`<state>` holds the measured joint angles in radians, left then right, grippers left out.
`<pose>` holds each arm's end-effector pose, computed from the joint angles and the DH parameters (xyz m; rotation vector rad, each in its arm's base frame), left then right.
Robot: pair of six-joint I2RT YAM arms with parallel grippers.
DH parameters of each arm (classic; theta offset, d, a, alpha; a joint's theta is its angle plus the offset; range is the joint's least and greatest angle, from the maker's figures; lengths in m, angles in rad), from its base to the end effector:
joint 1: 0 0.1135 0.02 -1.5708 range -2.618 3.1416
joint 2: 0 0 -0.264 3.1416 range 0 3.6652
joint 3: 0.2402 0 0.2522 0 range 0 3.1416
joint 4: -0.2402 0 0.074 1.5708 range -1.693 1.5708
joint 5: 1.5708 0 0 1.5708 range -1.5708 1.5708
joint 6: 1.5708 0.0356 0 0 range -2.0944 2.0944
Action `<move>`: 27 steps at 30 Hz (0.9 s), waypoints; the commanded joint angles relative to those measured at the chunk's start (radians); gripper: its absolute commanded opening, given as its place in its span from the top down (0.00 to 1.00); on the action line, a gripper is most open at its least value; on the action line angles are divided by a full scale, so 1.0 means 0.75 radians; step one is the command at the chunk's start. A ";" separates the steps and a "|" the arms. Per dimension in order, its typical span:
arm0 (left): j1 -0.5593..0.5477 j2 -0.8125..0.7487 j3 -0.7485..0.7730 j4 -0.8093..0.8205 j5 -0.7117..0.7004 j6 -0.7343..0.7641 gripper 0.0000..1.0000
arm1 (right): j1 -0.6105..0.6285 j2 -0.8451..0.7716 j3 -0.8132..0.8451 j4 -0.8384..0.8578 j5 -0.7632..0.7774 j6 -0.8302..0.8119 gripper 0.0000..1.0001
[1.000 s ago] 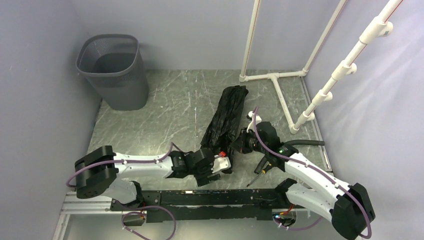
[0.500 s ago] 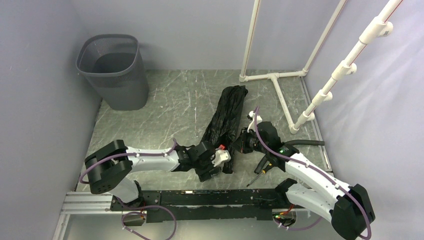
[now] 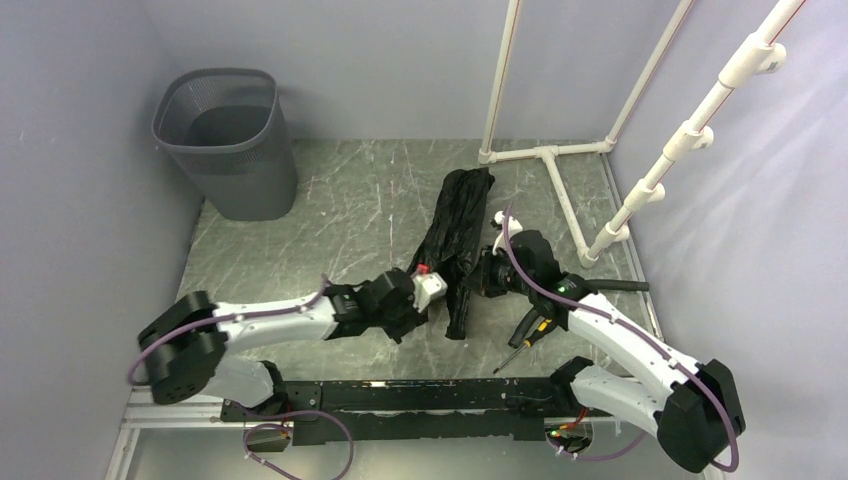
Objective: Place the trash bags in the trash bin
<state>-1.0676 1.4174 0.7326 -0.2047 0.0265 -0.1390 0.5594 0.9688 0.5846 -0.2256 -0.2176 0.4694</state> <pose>0.1324 -0.2426 0.1808 1.1492 2.2679 -0.5391 0.1733 0.1176 0.2326 -0.2323 2.2723 0.8017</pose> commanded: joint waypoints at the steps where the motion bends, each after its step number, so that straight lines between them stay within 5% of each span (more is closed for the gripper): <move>1: 0.063 -0.271 -0.047 0.160 -0.009 -0.180 0.97 | -0.006 0.078 0.140 -0.036 0.007 -0.090 0.83; 13: 0.244 -0.690 0.005 0.028 -0.285 -0.440 0.98 | -0.006 0.305 0.443 -0.148 -0.016 -0.190 0.78; 22: 0.276 -0.549 0.235 -0.040 -0.414 -0.550 0.98 | -0.007 0.409 0.633 -0.210 0.013 -0.217 0.77; 27: 0.277 -0.571 0.136 0.097 -0.322 -0.661 0.98 | -0.008 0.442 0.638 -0.226 0.000 -0.167 0.75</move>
<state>-0.8639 1.0058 0.8730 -0.2012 -0.2352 -0.5488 0.5568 1.2942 1.0389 -0.3927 -0.2192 0.3248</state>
